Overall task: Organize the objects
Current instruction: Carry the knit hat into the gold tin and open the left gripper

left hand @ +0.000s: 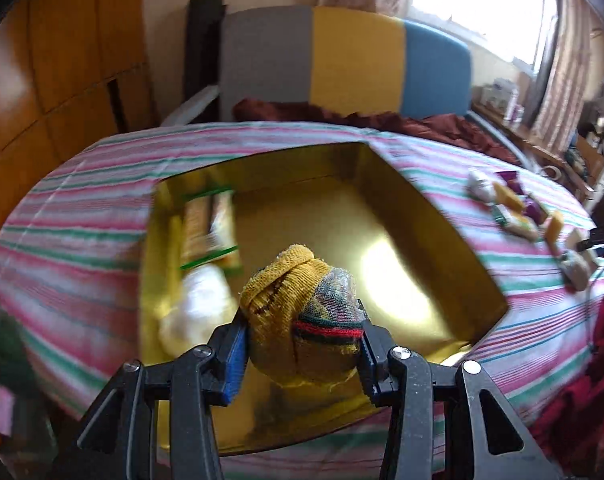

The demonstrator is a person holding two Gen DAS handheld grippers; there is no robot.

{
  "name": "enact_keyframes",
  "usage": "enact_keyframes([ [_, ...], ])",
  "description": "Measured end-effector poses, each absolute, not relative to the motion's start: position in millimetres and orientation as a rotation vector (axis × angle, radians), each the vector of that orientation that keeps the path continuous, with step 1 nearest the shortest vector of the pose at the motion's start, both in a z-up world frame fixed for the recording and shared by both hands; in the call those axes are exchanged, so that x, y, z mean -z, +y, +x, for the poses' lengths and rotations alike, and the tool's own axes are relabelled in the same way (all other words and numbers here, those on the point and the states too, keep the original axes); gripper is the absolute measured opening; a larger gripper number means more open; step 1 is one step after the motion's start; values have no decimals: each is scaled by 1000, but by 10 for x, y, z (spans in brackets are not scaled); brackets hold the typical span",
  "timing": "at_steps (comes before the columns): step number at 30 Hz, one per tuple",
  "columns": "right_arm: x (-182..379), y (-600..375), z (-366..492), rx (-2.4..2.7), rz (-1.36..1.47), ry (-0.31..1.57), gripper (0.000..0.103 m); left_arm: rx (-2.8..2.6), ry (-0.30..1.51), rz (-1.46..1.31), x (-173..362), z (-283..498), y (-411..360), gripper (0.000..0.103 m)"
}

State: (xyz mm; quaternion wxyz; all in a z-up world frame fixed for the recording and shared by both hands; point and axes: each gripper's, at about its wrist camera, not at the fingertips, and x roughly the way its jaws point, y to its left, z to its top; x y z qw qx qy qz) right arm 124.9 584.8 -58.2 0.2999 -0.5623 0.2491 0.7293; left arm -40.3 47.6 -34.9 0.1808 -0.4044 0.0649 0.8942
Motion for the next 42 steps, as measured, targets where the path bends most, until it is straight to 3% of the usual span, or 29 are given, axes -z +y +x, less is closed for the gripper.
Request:
enact_keyframes([
  [13,564,5852,1265,-1913,-1501,627,51,-2586,230,-1246,740,-476,143,49],
  [22,559,5870,1281,-1906,-1495,631,51,-2583,214,-1225,692,-436,151,57],
  [26,477,5909,1362,-1910,-1431,646,51,-2633,188,-1166,539,-367,119,70],
  [36,-143,5740,1391,-2043,-1116,591,51,-2731,109,-1124,324,-421,-177,73],
  [42,-755,4815,963,-2324,-1077,479,51,-2819,-40,-1138,253,-436,-410,77],
])
